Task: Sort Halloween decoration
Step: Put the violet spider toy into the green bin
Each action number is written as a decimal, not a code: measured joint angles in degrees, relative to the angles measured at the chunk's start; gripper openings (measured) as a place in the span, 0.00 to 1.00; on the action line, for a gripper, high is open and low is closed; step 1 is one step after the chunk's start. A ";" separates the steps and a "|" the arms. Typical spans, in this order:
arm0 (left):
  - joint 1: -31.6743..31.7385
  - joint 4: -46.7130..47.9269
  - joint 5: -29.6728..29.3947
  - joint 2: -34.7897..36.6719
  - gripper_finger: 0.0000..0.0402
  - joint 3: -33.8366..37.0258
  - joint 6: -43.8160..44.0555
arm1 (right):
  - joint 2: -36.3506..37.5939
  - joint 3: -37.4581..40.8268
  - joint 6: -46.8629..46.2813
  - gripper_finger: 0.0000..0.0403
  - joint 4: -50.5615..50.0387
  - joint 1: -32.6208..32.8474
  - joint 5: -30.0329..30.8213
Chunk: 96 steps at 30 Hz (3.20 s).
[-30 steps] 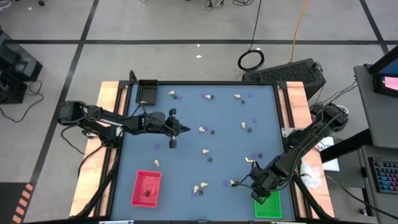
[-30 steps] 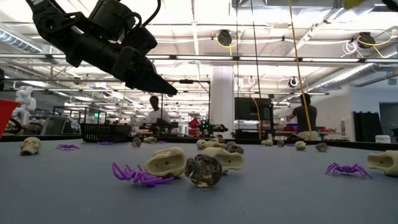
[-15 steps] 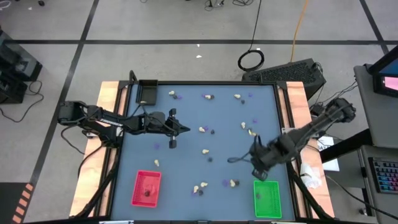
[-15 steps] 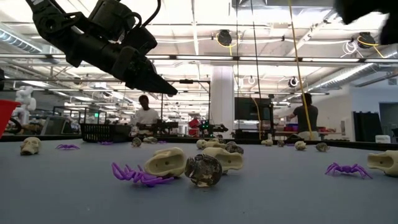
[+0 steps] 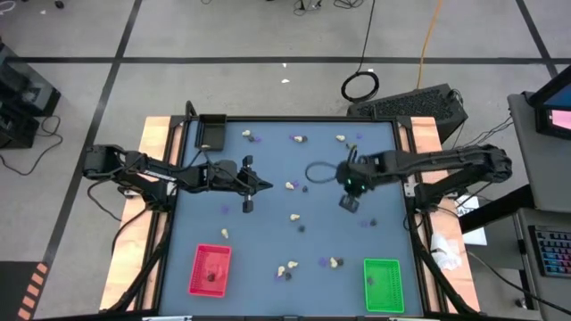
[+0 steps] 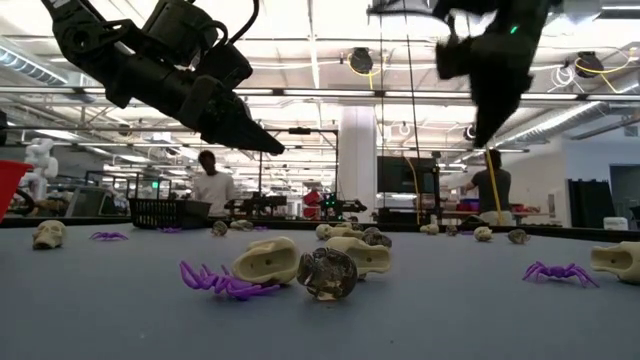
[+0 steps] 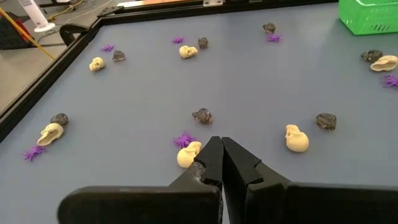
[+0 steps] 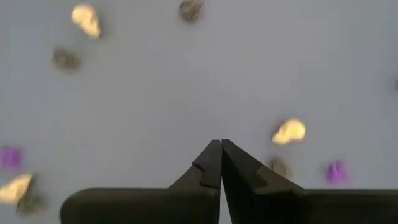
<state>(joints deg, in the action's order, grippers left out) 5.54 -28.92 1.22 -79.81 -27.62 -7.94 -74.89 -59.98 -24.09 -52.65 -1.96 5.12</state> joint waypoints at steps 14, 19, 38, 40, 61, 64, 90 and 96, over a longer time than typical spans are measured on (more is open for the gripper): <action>0.01 0.39 0.02 0.00 0.00 0.00 0.10 | -0.04 15.38 -3.59 0.08 8.40 -20.80 -0.97; 0.00 0.41 0.02 0.00 0.00 0.00 0.13 | -0.04 19.34 -7.16 0.17 8.96 -26.47 2.65; 0.00 1.28 0.02 0.00 0.00 0.00 0.15 | 0.05 26.90 -7.55 0.21 21.67 -35.99 -2.36; 0.00 1.29 0.02 0.00 0.00 0.00 0.15 | 0.00 26.95 -6.67 0.21 21.57 -36.29 -2.60; 0.01 1.40 0.02 0.00 0.00 0.00 0.15 | 6.38 27.14 -0.33 0.00 20.26 -35.01 -5.64; 0.00 1.41 0.02 0.00 0.00 0.00 0.20 | 9.87 27.14 -1.39 0.00 19.53 -32.65 -7.16; 0.02 1.68 0.02 0.00 0.00 0.00 0.28 | 16.40 17.72 -49.45 0.00 16.05 26.10 -14.40; 0.00 2.14 0.02 0.00 0.00 0.00 0.26 | 8.93 15.16 -65.24 0.00 16.12 36.90 -19.35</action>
<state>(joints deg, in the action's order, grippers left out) 5.54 -26.79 1.23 -79.81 -27.62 -7.68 -65.96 -44.83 -89.34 -36.53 34.94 -14.22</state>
